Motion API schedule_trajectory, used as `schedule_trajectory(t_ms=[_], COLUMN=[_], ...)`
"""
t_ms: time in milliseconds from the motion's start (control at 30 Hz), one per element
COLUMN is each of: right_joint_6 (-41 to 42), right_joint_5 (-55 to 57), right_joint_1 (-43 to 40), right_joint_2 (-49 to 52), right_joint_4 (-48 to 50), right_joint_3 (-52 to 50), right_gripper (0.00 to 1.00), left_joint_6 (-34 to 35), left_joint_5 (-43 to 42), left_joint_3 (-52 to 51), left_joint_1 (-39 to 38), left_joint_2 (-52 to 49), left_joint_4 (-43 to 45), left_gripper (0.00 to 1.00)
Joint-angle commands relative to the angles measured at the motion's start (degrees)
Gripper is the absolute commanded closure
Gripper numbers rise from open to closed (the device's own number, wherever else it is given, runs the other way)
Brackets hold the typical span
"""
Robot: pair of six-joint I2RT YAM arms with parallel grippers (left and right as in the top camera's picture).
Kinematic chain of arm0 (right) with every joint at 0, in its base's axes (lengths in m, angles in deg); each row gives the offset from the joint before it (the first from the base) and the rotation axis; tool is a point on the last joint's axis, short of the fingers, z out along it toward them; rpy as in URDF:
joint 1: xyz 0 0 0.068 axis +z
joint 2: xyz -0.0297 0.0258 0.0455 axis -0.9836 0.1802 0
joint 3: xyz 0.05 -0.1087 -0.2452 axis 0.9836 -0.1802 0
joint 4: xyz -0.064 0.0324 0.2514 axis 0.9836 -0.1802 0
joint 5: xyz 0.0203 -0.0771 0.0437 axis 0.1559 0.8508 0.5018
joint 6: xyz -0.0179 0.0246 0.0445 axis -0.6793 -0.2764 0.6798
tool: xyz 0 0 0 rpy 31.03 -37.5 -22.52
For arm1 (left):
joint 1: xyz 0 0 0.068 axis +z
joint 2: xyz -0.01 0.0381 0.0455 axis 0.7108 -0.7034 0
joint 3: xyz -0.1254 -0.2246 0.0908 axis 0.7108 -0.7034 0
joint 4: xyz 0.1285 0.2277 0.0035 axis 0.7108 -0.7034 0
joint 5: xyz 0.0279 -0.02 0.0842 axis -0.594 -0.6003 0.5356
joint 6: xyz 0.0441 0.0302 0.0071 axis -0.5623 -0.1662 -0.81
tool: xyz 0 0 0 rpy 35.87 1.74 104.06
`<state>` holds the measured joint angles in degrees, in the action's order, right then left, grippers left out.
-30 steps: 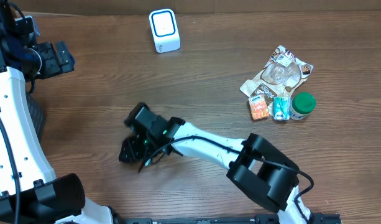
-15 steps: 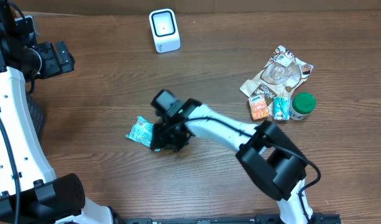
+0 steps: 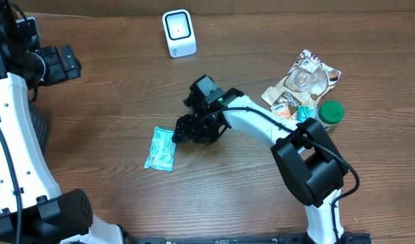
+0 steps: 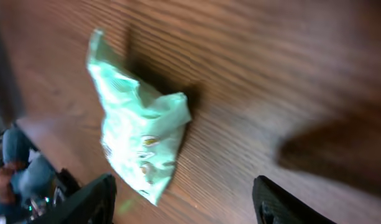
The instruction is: Scan the item barcode
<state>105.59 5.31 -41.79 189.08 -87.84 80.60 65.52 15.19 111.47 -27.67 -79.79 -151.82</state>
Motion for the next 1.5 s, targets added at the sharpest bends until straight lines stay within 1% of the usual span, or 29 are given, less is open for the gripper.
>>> schedule_trajectory(t_ms=[0, 100, 133, 200, 233, 267, 300, 333, 400, 500, 600, 867, 967, 1067, 1167, 1200, 1233, 1300, 1333, 1367, 1400, 1467], right_joint_6=[-9.22, -11.19, -10.27, -6.49, -4.46, -2.29, -0.17, 2.49, 6.12, 13.07, 15.65, 15.63, 15.1, 11.39, 8.09, 6.69, 5.57, 3.1, 0.94, -1.09, -3.32, -7.34], right_joint_5=[-3.28, -1.25, -1.29, -1.05, -0.37, 0.7, 2.19, 4.44, 8.24, 15.23, 17.05, 17.86, 17.64, 15.65, 16.61, 16.63, 16.61, 16.33, 15.85, 14.93, 13.31, 10.62], right_joint_1=[-0.35, -0.26, -0.2, 0.26, 0.7, 1.33, 2.27, 3.61, 5.88, 9.92, 12.72, 14.73, 14.14, 12.33, 10.6, 9.92, 9.16, 7.02, 5.92, 4.83, 3.65, 2.03], right_joint_2=[-0.24, -0.22, -0.22, -0.22, -0.22, -0.22, -0.22, -0.22, -0.22, -0.22, -0.22, -0.22, -0.37, -1.57, -4.35, -5.4, -6.34, -7.76, -7.93, -7.91, -7.69, -6.56], right_joint_4=[1.81, 2.69, 2.56, 1.46, 0.72, -0.2, -1.09, -2.27, -3.39, -4.55, -3.26, -1.33, -1.92, -4.42, -6.54, -6.78, -6.88, -6.54, -6.05, -5.44, -4.44, -2.27], right_joint_3=[1.31, 1.31, 1.29, 1.18, 1.11, 1.01, 0.74, 0.52, 0.0, -0.37, -0.33, -0.33, 0.11, 2.43, 4.33, 4.72, 5.01, 5.18, 5.18, 5.18, 5.14, 5.14], right_gripper=[0.29, 0.3, 0.34, 0.47, 0.57, 0.65, 0.69, 0.76, 0.83, 0.86, 0.89, 0.89, 0.96, 0.96, 0.96, 0.93, 0.86, 0.66, 0.49, 0.39, 0.31, 0.27], left_joint_6=[-1.27, -1.27, -1.27, -1.27, -1.27, -1.27, -1.27, -1.27, -1.27, -1.27, -1.27, -1.27, -1.27, -1.27, -1.27, -1.27, -1.27, -1.27, -1.27, -1.27, -1.27, -1.27], left_joint_5=[0.2, 0.2, 0.2, 0.2, 0.2, 0.2, 0.2, 0.2, 0.2, 0.2, 0.2, 0.2, 0.2, 0.2, 0.2, 0.2, 0.2, 0.2, 0.2, 0.2, 0.2, 0.2], left_joint_3=[0.46, 0.46, 0.46, 0.46, 0.46, 0.46, 0.46, 0.46, 0.46, 0.46, 0.46, 0.46, 0.46, 0.46, 0.46, 0.46, 0.46, 0.46, 0.46, 0.46, 0.46, 0.46], left_joint_1=[-0.31, -0.31, -0.31, -0.31, -0.31, -0.31, -0.31, -0.31, -0.31, -0.31, -0.28, -0.31, -0.31, -0.31, -0.31, -0.31, -0.31, -0.31, -0.31, -0.31, -0.28, -0.31], left_joint_2=[0.17, 0.17, 0.17, 0.17, 0.17, 0.17, 0.17, 0.17, 0.17, 0.17, 0.17, 0.17, 0.17, 0.17, 0.17, 0.17, 0.17, 0.17, 0.17, 0.17, 0.17, 0.17], left_joint_4=[0.04, 0.07, 0.04, 0.04, 0.04, 0.07, 0.04, 0.07, 0.04, 0.04, 0.04, 0.04, 0.04, 0.04, 0.04, 0.04, 0.04, 0.04, 0.04, 0.07, 0.04, 0.04], left_gripper=[0.01, 0.0, 0.0, 0.0, 0.0, 0.0, 0.01, 0.01, 0.0, 0.0, 0.0, 0.01, 0.0, 0.0, 0.0, 0.0, 0.01, 0.0, 0.0, 0.0, 0.0, 0.0])
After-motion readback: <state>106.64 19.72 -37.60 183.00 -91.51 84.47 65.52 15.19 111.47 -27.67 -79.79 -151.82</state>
